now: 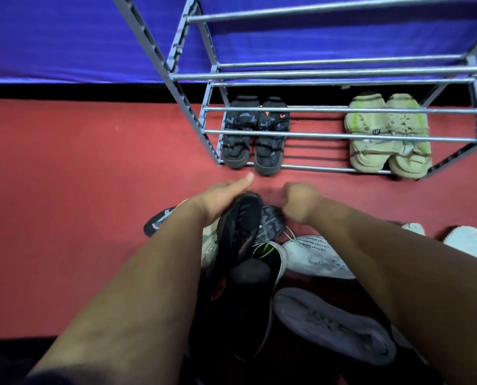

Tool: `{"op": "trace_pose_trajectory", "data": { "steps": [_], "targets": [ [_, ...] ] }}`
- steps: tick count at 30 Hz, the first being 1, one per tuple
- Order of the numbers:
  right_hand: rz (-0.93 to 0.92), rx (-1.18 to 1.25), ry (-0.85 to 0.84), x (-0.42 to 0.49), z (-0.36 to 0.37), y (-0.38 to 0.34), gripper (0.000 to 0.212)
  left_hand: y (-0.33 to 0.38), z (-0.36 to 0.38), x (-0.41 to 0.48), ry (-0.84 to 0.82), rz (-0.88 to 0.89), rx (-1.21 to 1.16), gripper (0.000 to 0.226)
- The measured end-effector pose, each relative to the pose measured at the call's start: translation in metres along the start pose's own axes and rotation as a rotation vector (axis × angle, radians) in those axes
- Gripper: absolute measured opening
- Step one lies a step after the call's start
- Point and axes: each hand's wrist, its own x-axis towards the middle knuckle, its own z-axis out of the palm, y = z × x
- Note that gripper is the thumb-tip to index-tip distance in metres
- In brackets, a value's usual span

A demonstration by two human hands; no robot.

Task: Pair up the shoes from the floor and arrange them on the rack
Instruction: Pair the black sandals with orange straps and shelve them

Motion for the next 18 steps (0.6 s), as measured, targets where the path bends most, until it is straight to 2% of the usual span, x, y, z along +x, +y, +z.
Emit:
{"op": "trace_pose_trajectory", "data": {
  "steps": [1, 3, 5, 7, 12, 15, 16, 18],
  "targets": [
    [0.005, -0.022, -0.026, -0.007, 0.002, -0.002, 0.026, -0.004, 0.001, -0.007, -0.025, 0.014, 0.028, 0.075],
    [0.001, -0.039, -0.037, -0.022, 0.003, -0.005, 0.018, -0.012, 0.004, -0.017, 0.005, 0.042, 0.073, 0.052],
    [-0.005, -0.051, -0.027, -0.039, 0.004, -0.009, 0.01, -0.018, 0.008, -0.025, 0.118, 0.054, 0.104, 0.02],
    [-0.013, -0.065, -0.03, -0.055, 0.007, -0.013, 0.011, -0.023, 0.009, -0.034, 0.244, 0.082, 0.134, 0.005],
    [-0.052, -0.014, -0.048, -0.1, 0.014, -0.018, 0.031, -0.013, 0.026, -0.072, 0.45, 0.232, 0.129, 0.013],
    [-0.11, 0.163, -0.026, -0.121, 0.017, -0.018, 0.022, 0.004, 0.029, -0.09, 0.519, 0.359, 0.039, 0.013],
    [-0.11, 0.215, -0.018, -0.124, 0.019, -0.014, 0.029, 0.011, 0.029, -0.094, 0.537, 0.395, -0.003, 0.013],
    [-0.077, 0.266, 0.005, -0.129, 0.022, -0.009, 0.072, 0.025, 0.029, -0.103, 0.567, 0.461, -0.054, 0.014]
  ]
}}
